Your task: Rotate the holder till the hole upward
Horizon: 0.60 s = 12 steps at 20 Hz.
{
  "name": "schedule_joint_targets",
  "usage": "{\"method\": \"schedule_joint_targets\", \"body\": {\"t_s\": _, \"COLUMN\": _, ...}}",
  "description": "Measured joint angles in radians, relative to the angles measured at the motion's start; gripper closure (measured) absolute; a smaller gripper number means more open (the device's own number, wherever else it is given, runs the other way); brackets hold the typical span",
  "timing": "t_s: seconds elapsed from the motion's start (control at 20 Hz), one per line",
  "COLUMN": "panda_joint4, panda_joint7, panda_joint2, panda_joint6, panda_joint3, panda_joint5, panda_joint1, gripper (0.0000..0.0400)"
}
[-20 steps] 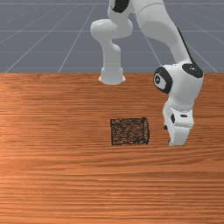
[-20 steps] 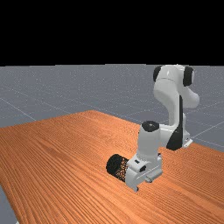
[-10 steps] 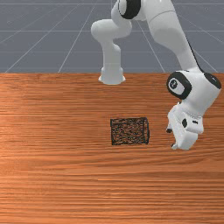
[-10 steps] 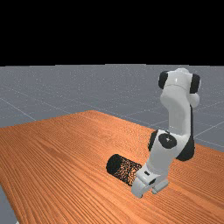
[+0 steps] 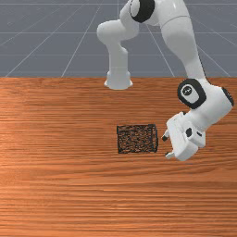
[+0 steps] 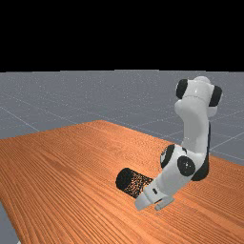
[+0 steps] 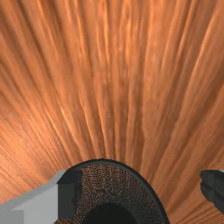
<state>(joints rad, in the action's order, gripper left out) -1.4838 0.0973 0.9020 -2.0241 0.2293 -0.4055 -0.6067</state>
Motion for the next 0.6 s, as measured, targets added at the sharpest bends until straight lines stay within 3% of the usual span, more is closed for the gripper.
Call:
{"method": "schedule_joint_targets", "body": {"t_s": 0.15, "panda_joint4": -0.044, "panda_joint7": 0.015, "panda_joint2": -0.026, "panda_joint6": -0.05, "panda_joint3": -0.011, "panda_joint5": 0.012, "panda_joint1": 0.02, "gripper": 0.0}}
{"method": "schedule_joint_targets", "body": {"t_s": 0.4, "panda_joint4": -0.09, "panda_joint7": 0.011, "panda_joint2": -0.036, "panda_joint6": -0.055, "panda_joint3": 0.036, "panda_joint5": -0.042, "panda_joint1": 0.019, "gripper": 0.0}}
{"method": "schedule_joint_targets", "body": {"t_s": 0.6, "panda_joint4": -0.149, "panda_joint7": 0.1, "panda_joint2": -0.072, "panda_joint6": -0.109, "panda_joint3": 0.02, "panda_joint5": -0.016, "panda_joint1": 0.089, "gripper": 0.0}}
